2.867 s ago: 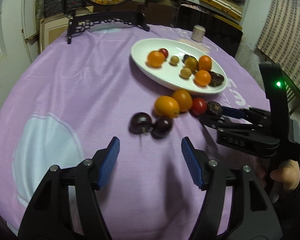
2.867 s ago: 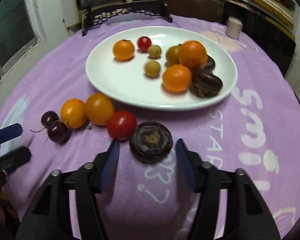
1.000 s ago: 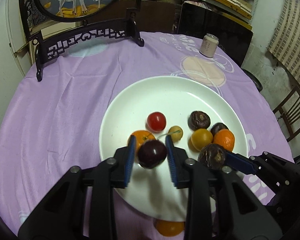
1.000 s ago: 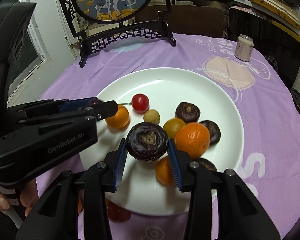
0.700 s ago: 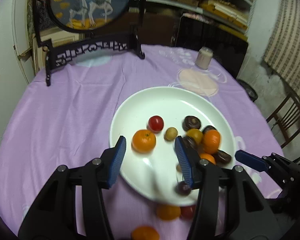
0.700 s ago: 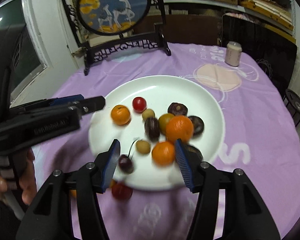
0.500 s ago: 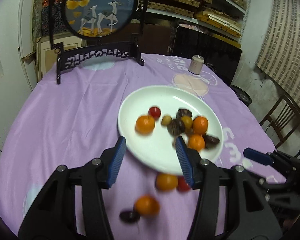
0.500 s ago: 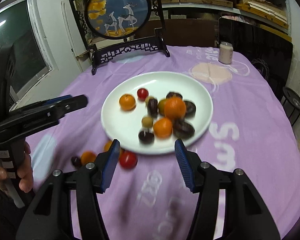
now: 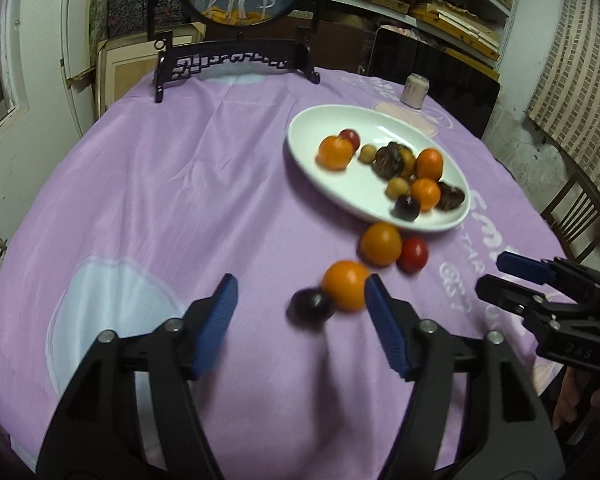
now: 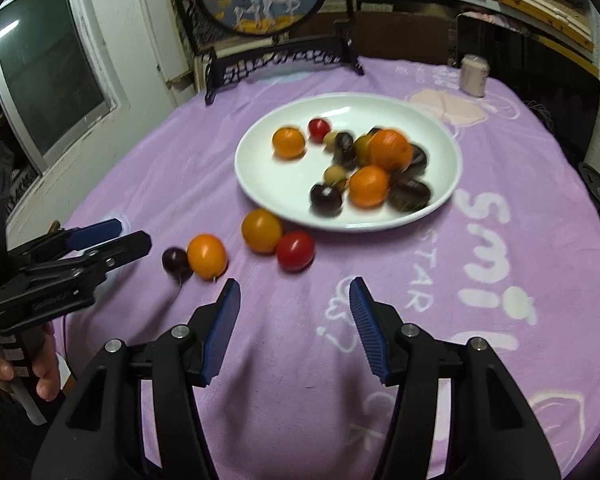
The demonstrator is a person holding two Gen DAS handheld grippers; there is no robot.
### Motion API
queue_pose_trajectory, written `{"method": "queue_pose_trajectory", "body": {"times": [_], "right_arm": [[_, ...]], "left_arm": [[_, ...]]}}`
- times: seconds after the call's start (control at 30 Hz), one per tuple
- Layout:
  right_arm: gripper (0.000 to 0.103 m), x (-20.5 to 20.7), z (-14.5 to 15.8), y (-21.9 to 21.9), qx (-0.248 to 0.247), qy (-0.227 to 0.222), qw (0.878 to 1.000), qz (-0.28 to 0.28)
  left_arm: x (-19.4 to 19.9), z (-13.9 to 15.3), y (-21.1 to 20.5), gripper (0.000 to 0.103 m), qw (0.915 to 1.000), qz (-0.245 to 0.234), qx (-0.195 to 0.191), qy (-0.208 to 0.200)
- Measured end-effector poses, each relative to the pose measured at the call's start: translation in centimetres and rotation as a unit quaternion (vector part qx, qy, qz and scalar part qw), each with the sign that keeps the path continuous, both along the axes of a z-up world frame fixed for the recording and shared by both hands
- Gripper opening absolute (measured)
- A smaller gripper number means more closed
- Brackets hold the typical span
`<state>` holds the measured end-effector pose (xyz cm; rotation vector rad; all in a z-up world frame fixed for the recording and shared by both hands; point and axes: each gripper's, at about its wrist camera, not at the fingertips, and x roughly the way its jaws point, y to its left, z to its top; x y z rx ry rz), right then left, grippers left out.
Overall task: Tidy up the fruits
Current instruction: 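Grasp a red tomato with the right tool while the left tool grasps a yellow tomato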
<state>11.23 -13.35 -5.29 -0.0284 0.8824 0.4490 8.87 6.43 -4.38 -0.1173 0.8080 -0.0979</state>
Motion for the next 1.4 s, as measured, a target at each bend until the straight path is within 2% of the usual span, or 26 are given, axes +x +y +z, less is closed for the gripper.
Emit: {"method": "queue_pose_trajectory", "body": {"times": [0.23, 0.4, 0.43, 0.5, 0.53, 0.67, 0.77, 0.93, 1.0, 1.1, 1.13, 1.2, 1.4], "right_arm": [[0.057, 3.3, -3.2, 3.0, -0.038, 0.026, 0.999, 0.006], [0.056, 5.4, -4.5, 4.4, -0.072, 0.011, 0.997, 0.008], [0.045, 5.5, -4.6, 4.5, -0.069, 0.010, 0.997, 0.013], [0.035, 5.6, -4.6, 4.6, -0.067, 0.009, 0.997, 0.025], [0.030, 5.5, -4.6, 4.6, -0.070, 0.006, 0.997, 0.025], [0.031, 4.4, -3.9, 3.7, -0.049, 0.014, 0.998, 0.025], [0.031, 2.8, -2.8, 2.5, -0.039, 0.004, 0.999, 0.019], [0.031, 0.6, -1.6, 0.1, -0.026, 0.000, 1.000, 0.004], [0.031, 0.0, -1.3, -0.6, -0.017, -0.001, 1.000, -0.001], [0.031, -0.4, -0.9, -1.4, -0.004, -0.001, 1.000, -0.011], [0.031, -0.4, -0.9, -1.5, -0.002, -0.001, 1.000, -0.012], [0.031, -0.4, -1.1, -1.6, 0.002, 0.003, 1.000, -0.015], [0.031, -0.4, -1.4, -1.0, 0.007, 0.010, 1.000, -0.006]], "left_arm": [[-1.3, -0.9, 1.2, 0.068, 0.9999, -0.001, -0.009, 0.008], [-2.1, -0.9, 1.3, 0.068, 0.9999, -0.010, -0.011, 0.007], [-2.1, -0.9, 1.3, 0.068, 0.9998, -0.013, -0.013, 0.007], [-2.0, -0.8, 1.0, 0.068, 0.9997, -0.019, -0.016, 0.006], [-1.8, -0.7, 0.8, 0.068, 0.9996, -0.022, -0.017, 0.005], [-0.8, -0.6, -0.7, 0.068, 0.9991, -0.042, -0.002, 0.001], [0.7, -1.5, -2.6, 0.068, 0.9974, -0.070, 0.006, 0.014], [3.4, -3.1, -4.9, 0.069, 0.9949, -0.078, 0.059, 0.025], [4.4, -3.5, -5.0, 0.069, 0.9946, -0.082, 0.055, 0.033], [5.5, -4.4, -5.2, 0.061, 0.9929, -0.090, 0.064, 0.045], [5.7, -4.9, -5.2, 0.053, 0.9921, -0.093, 0.060, 0.058], [5.3, -4.8, -5.5, 0.040, 0.9916, -0.101, 0.060, 0.054], [4.7, -4.8, -5.6, 0.041, 0.9926, -0.101, 0.043, 0.052]]}}
